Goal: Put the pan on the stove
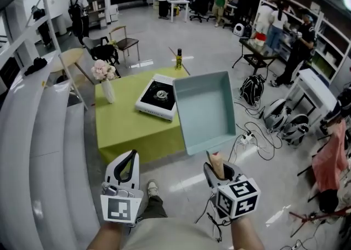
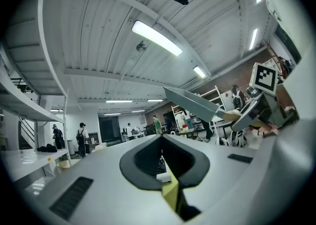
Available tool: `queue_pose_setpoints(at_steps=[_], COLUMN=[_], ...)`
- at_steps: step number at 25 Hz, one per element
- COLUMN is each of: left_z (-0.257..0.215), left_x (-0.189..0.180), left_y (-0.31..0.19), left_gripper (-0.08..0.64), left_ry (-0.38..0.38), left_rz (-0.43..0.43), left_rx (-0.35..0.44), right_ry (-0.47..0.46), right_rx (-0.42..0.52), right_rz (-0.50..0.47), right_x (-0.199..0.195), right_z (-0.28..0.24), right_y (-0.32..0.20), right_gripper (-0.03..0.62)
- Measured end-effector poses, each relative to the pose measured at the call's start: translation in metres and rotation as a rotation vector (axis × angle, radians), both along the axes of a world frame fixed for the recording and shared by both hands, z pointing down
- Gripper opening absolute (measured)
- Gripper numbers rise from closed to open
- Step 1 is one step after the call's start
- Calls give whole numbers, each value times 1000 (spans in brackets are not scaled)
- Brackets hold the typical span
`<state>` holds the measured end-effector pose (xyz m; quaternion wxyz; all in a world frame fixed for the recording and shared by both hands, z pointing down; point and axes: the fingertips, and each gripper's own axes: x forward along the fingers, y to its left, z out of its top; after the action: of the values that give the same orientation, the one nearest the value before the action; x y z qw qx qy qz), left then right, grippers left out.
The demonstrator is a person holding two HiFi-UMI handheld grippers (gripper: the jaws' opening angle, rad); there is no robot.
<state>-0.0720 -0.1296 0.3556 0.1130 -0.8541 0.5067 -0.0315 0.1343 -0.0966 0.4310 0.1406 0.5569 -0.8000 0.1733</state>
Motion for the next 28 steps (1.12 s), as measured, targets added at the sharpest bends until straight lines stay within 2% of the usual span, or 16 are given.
queue_pose_setpoints(at_steps=[18,24,28], left_z=[32,52,63], left_x=[-47,-49,-50], left_y=[-272,-333,-361], left_gripper=[6,6,6], left_ry=[-39,-73,-65], left_rz=[89,125,132], left_rx=[-149,-183,-210], right_ry=[8,12,10], right_rx=[-236,-286,-340], right_rz=[43,65,83], right_x=[-68,-82,-89], right_z=[50,69,83], right_y=[-254,-307,-327], right_gripper=[110,110,110])
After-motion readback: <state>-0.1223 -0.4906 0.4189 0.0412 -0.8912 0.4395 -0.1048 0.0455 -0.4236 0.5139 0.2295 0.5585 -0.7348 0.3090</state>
